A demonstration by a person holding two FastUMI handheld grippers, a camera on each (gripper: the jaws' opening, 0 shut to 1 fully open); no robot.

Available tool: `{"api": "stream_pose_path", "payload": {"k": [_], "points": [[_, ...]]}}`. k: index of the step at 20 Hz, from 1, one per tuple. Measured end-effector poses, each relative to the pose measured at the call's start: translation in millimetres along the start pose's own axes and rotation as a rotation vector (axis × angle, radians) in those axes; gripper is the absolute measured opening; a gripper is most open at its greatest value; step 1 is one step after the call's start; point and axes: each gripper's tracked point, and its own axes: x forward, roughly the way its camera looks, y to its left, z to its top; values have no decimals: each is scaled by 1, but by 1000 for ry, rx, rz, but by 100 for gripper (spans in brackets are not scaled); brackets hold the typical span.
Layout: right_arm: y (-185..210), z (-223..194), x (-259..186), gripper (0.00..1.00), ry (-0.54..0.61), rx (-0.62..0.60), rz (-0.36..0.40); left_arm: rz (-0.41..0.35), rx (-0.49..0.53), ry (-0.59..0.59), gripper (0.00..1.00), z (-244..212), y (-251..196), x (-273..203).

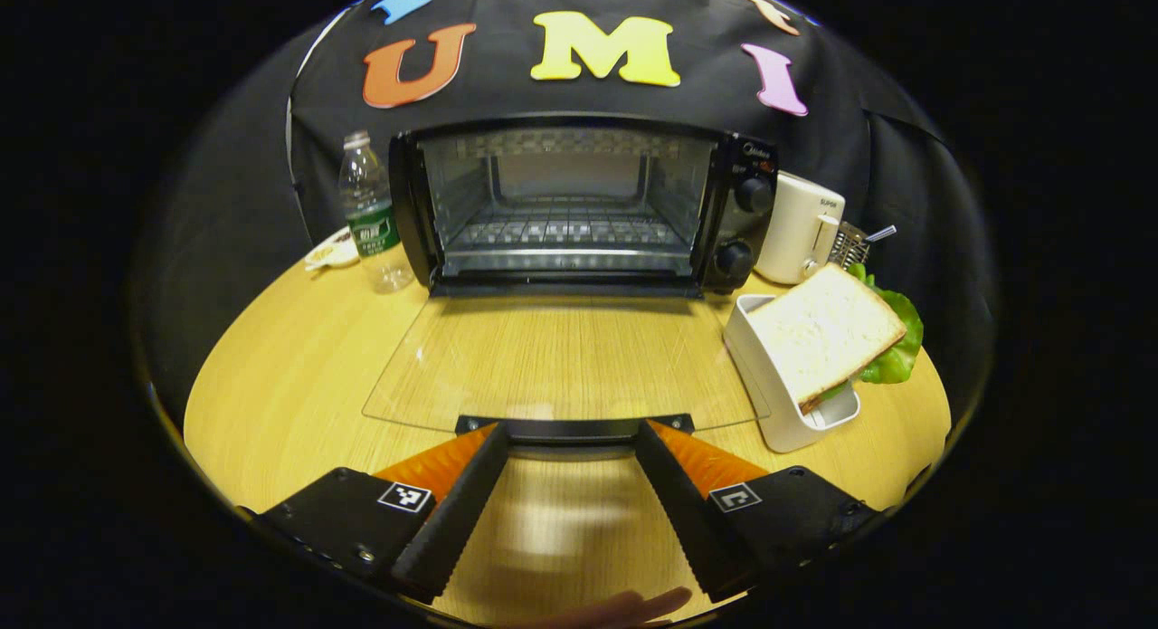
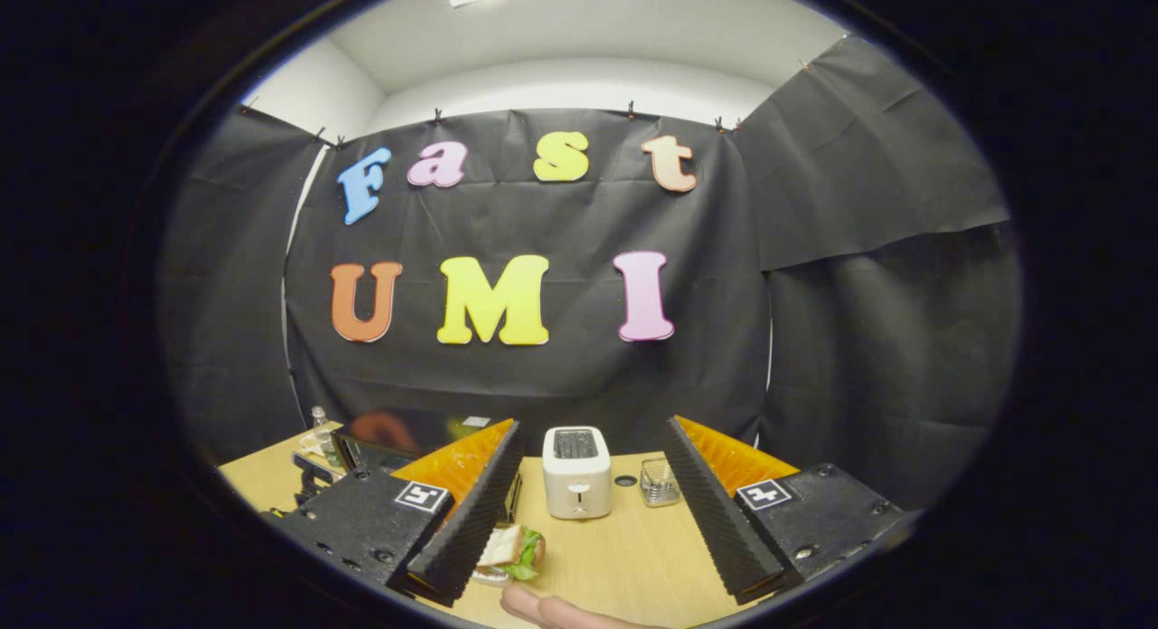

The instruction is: Open the electric oven with the left hand, put the food in, and close the electric oven.

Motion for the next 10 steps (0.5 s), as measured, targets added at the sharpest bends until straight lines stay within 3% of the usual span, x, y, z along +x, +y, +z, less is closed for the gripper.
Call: {"api": "stream_pose_path", "payload": {"k": [1, 3, 4, 7, 8, 10], "points": [[0, -5, 2, 100, 13, -1, 0, 1, 2, 14, 94, -5, -1, 0], [2, -12, 6, 100, 37, 2, 6, 1, 0, -9, 97, -1, -1, -1], [1, -15, 10, 91, 51, 5, 8, -2, 3, -16, 96, 0, -1, -2], [4, -31, 22, 91, 108, 15, 25, -25, -11, -37, 95, 8, -4, -11], [5, -37, 27, 100, 133, 15, 35, -37, -19, -54, 95, 15, -5, -16], [9, -52, 39, 100, 195, 19, 66, -46, -19, -108, 95, 33, -6, -31]]}}
